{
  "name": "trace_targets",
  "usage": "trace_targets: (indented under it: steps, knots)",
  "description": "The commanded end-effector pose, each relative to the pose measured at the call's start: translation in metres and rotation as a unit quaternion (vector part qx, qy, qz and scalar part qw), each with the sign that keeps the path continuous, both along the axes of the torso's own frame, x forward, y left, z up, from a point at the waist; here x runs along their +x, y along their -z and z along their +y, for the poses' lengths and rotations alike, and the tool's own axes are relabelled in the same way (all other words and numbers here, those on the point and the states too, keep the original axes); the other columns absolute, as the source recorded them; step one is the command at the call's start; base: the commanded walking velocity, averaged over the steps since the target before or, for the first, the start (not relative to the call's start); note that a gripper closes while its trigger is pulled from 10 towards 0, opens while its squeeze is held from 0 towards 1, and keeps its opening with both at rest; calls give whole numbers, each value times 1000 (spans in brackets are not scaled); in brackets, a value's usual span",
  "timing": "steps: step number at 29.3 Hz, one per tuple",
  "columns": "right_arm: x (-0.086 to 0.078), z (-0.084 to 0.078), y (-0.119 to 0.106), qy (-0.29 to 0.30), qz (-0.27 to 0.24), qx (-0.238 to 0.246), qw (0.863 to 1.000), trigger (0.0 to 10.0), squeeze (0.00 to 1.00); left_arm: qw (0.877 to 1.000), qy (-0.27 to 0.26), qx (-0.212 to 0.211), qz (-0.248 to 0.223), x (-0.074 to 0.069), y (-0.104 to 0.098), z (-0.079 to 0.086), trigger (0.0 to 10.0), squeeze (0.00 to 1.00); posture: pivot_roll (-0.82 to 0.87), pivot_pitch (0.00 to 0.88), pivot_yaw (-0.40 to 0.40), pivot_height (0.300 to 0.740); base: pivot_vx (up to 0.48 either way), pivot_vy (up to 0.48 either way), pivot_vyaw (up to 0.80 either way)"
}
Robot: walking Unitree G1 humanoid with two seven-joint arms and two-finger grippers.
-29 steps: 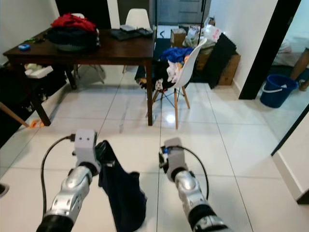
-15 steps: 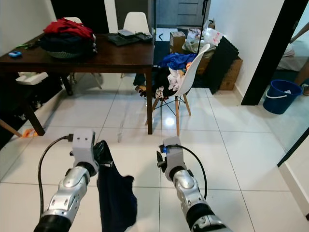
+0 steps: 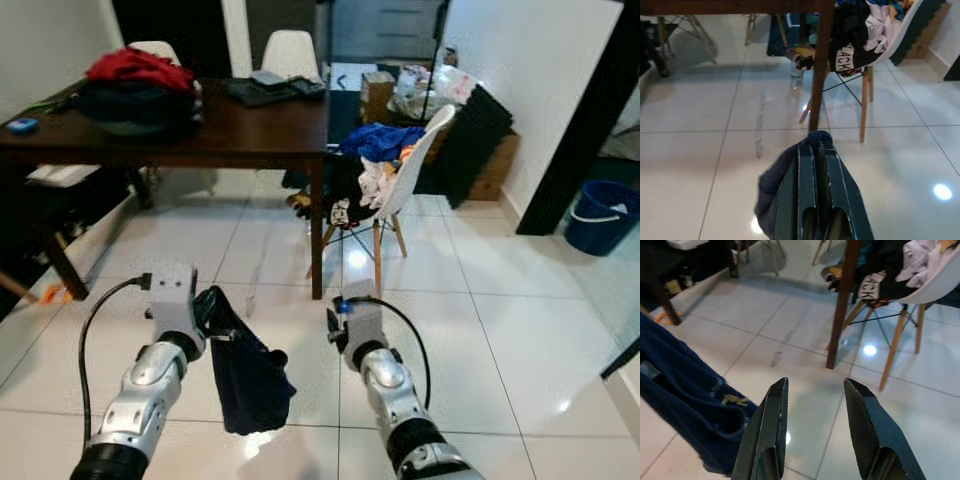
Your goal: Hang hanger
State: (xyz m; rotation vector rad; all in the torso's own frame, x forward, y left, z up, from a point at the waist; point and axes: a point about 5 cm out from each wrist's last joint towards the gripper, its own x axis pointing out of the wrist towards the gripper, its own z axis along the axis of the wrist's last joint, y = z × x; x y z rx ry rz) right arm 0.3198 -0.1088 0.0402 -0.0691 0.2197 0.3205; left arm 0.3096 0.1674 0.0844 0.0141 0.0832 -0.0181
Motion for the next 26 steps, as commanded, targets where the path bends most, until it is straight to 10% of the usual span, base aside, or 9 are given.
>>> trace_targets:
  steps: [1, 26]
  knots:
    - [0, -4, -1, 9, -5, 4, 1000, 10000, 0, 1000, 3, -5, -9, 1, -4, -2, 10000, 0, 37, 0, -18, 740, 446, 0, 0]
    - [8, -2, -12, 17, -26, 16, 999, 10000, 0, 1000, -8, -7, -14, -2, -9, 3, 10000, 0, 57, 0, -38, 740, 444, 0, 0]
